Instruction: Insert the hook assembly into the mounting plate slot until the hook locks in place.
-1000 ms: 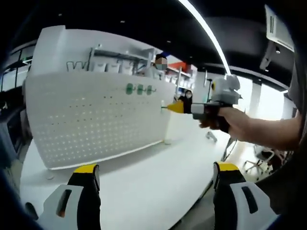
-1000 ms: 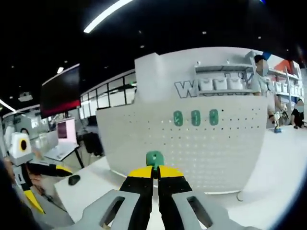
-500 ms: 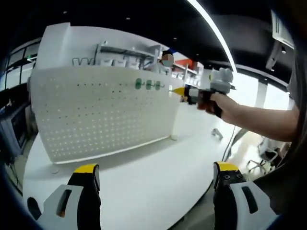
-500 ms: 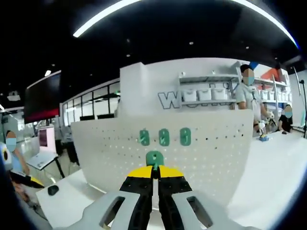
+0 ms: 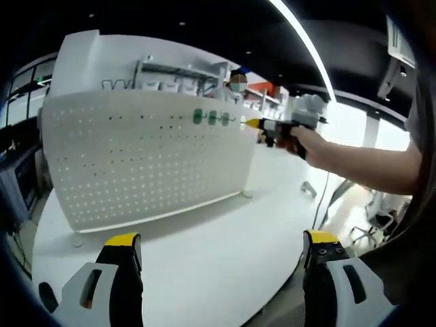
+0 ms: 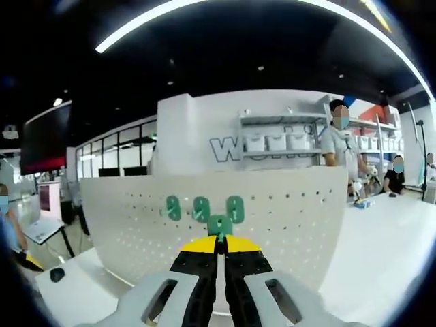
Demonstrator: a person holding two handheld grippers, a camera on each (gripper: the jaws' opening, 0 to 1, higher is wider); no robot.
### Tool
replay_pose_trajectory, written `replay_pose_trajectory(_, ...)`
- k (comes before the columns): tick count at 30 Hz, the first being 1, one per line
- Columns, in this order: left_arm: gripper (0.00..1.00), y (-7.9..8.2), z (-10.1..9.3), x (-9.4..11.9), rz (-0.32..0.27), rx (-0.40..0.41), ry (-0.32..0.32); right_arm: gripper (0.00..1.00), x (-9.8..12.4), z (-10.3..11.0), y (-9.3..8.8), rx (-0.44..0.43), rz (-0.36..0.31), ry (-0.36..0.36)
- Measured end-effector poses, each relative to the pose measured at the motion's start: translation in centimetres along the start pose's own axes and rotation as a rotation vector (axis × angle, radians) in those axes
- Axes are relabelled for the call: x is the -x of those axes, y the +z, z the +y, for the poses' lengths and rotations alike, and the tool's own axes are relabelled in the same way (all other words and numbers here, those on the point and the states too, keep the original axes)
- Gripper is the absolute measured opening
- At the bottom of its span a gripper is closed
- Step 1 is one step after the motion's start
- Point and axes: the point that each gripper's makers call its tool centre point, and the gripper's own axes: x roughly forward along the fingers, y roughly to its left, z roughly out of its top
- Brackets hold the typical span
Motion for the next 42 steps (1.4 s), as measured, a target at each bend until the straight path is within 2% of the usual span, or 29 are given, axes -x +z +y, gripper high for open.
replay_pose_trajectory(5,1.00,-0.2,0.3,-0.1,0.011,-0.005,0.003,0.00,-1.4,-1.7,1.0,0.014,-0.026,-0.037)
replay_pose_trajectory(18,1.00,-0.2,1.2,-0.5,0.023,-0.004,0.017,0.00,-4.2,-4.7,1.6,0.009,-0.051,-0.093)
replay_pose_trajectory(25,1.00,-0.3,1.7,-0.5,0.030,0.005,0.025,0.00,-4.8,-6.2,1.8,-0.004,-0.060,-0.120)
replay_pose_trajectory(34,0.99,-0.5,1.9,-0.7,0.038,0.016,0.021,0.00,-5.6,-6.2,1.9,0.030,-0.064,-0.124)
replay_pose_trajectory(42,0.99,-0.8,2.1,-0.7,0.045,0.014,0.027,0.00,-5.3,-6.4,1.3,0.001,-0.056,-0.145)
